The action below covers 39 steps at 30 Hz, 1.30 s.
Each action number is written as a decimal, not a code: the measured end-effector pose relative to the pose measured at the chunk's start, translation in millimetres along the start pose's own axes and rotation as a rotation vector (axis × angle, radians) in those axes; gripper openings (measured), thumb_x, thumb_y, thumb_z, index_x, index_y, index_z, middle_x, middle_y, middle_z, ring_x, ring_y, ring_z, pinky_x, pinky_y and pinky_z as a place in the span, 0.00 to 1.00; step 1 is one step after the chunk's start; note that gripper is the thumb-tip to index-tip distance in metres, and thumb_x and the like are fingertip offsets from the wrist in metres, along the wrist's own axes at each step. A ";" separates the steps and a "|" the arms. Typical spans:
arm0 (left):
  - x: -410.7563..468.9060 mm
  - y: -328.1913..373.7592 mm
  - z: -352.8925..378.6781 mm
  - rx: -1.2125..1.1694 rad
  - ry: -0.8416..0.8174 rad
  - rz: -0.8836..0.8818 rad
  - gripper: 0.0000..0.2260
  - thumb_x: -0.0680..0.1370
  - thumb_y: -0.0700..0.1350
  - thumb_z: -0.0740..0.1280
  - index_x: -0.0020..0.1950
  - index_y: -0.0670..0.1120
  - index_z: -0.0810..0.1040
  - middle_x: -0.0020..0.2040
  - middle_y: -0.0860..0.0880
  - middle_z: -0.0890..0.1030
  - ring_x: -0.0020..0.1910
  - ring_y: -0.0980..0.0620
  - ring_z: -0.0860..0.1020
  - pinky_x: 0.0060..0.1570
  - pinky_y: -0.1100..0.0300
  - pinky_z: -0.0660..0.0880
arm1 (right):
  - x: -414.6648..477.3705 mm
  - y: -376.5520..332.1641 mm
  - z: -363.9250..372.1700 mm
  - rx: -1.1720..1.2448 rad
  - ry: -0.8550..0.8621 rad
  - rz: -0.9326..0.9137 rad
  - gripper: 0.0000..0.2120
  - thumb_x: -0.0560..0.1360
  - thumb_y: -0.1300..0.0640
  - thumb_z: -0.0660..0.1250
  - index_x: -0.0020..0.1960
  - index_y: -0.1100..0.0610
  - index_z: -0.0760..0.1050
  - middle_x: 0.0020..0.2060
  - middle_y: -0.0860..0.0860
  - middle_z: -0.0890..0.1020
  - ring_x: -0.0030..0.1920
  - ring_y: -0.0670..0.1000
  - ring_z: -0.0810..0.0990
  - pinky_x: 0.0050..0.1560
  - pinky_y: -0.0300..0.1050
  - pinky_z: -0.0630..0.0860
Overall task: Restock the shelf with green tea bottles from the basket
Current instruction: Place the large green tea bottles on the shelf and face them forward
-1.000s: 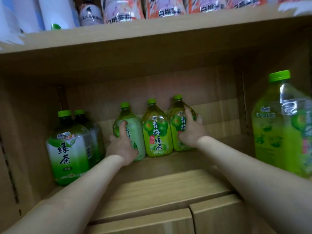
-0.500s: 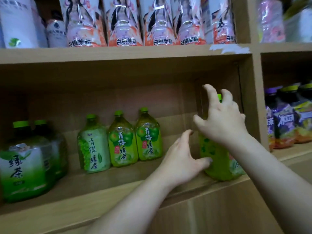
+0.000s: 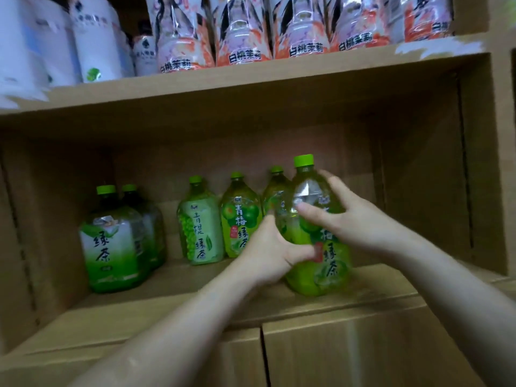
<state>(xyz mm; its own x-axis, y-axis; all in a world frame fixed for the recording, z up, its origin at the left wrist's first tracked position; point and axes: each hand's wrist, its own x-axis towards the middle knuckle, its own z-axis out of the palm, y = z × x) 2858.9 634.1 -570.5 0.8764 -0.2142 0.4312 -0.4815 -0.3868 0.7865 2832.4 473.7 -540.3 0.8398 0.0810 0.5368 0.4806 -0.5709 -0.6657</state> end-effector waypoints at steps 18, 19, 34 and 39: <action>-13.3 -86.5 -137.4 0.145 0.376 -0.162 0.31 0.68 0.45 0.77 0.67 0.49 0.67 0.58 0.48 0.80 0.55 0.47 0.79 0.58 0.51 0.76 | 67.6 -40.0 165.4 0.075 -0.151 0.066 0.40 0.68 0.52 0.76 0.74 0.45 0.59 0.61 0.55 0.78 0.61 0.59 0.78 0.58 0.58 0.78; -11.7 -89.7 -140.4 0.120 0.380 -0.174 0.31 0.69 0.43 0.77 0.68 0.49 0.67 0.57 0.48 0.80 0.55 0.47 0.79 0.58 0.50 0.76 | 69.1 -39.5 169.6 0.105 -0.166 0.078 0.39 0.69 0.55 0.75 0.74 0.45 0.59 0.57 0.54 0.79 0.59 0.60 0.79 0.55 0.59 0.79; 1.7 -110.0 -171.9 -0.090 0.259 -0.255 0.31 0.64 0.45 0.78 0.65 0.50 0.72 0.56 0.48 0.82 0.55 0.45 0.80 0.61 0.46 0.75 | 48.6 -48.7 177.5 0.156 -0.291 0.042 0.39 0.75 0.63 0.68 0.77 0.45 0.52 0.64 0.56 0.75 0.60 0.52 0.78 0.49 0.39 0.79; 8.7 -106.8 -163.5 0.012 0.210 -0.233 0.30 0.67 0.47 0.77 0.66 0.48 0.68 0.59 0.47 0.80 0.57 0.46 0.78 0.62 0.48 0.74 | 40.5 -50.2 170.8 0.192 -0.311 0.086 0.39 0.76 0.66 0.66 0.78 0.48 0.48 0.68 0.54 0.72 0.62 0.49 0.76 0.41 0.33 0.74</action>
<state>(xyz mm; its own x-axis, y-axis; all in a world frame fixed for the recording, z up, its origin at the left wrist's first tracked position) 2918.2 820.2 -578.5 0.9439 0.0705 0.3227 -0.2664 -0.4150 0.8699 2885.4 645.2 -573.6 0.9017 0.3006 0.3109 0.4185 -0.4255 -0.8024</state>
